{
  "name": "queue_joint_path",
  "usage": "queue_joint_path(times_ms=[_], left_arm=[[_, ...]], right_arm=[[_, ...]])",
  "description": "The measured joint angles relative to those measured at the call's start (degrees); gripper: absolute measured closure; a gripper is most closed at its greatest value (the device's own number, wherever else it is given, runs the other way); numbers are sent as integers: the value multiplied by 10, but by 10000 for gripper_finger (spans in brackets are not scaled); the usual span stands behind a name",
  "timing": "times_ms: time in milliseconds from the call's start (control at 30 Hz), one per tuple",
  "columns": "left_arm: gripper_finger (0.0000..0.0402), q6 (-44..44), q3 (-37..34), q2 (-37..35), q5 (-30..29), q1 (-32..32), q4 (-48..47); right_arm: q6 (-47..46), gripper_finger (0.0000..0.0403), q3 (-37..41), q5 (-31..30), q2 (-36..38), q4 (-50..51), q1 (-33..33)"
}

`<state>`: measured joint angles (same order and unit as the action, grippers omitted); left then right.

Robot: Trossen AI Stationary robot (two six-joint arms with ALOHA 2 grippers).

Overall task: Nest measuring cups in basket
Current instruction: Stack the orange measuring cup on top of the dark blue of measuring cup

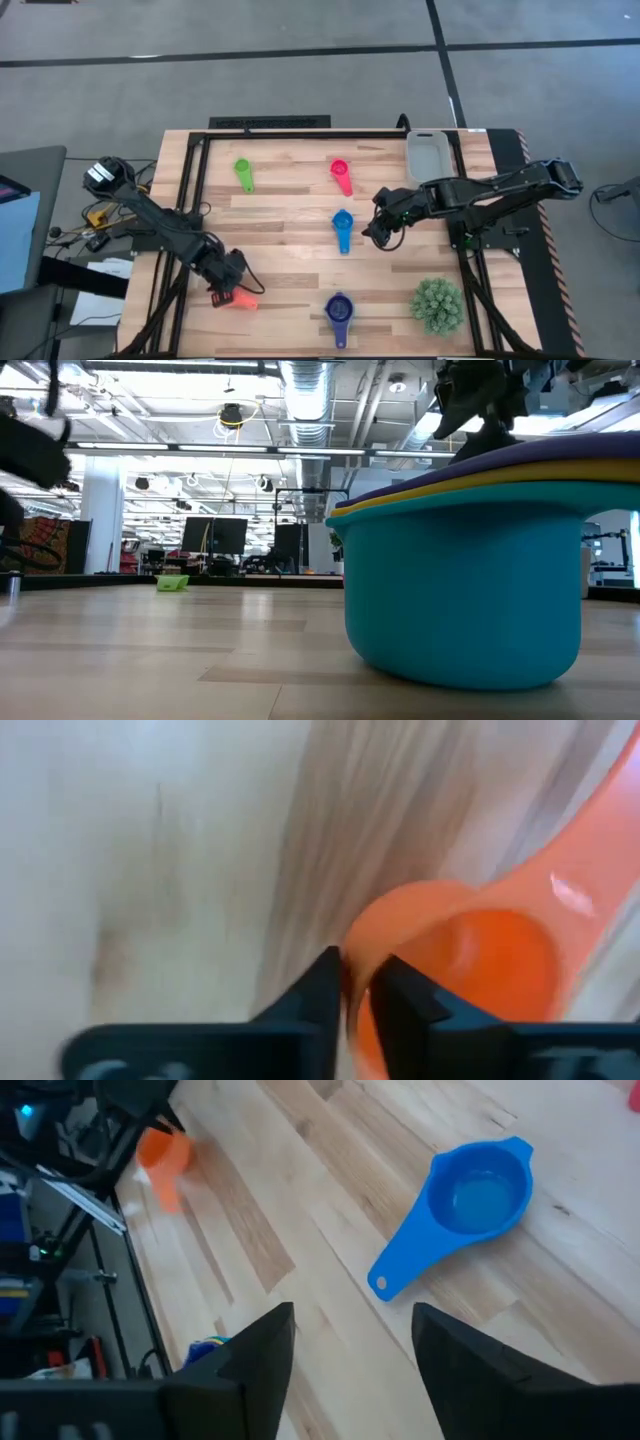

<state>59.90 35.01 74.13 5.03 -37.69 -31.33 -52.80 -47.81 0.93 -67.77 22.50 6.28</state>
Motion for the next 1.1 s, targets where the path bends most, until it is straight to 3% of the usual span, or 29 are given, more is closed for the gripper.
queue_joint_path(times_ms=[67, 267, 433, 867, 1100], left_arm=[[394, -40, 7, 0, -21, 11, 0], [389, -251, 22, 0, -25, 68, -2], [394, -348, 38, 0, -25, 128, -26], [362, -479, 64, 15, -45, 207, -72], [329, -520, 110, 101, -54, 212, -105]], right_arm=[[-3, 189, 0, 0, 0, -10, 0], [3, 221, 0, 0, 0, -37, -9], [7, 234, 0, 6, 0, -52, -27], [8, 237, 0, 7, 0, -53, -32], [9, 235, 0, 2, 0, -55, -32]])
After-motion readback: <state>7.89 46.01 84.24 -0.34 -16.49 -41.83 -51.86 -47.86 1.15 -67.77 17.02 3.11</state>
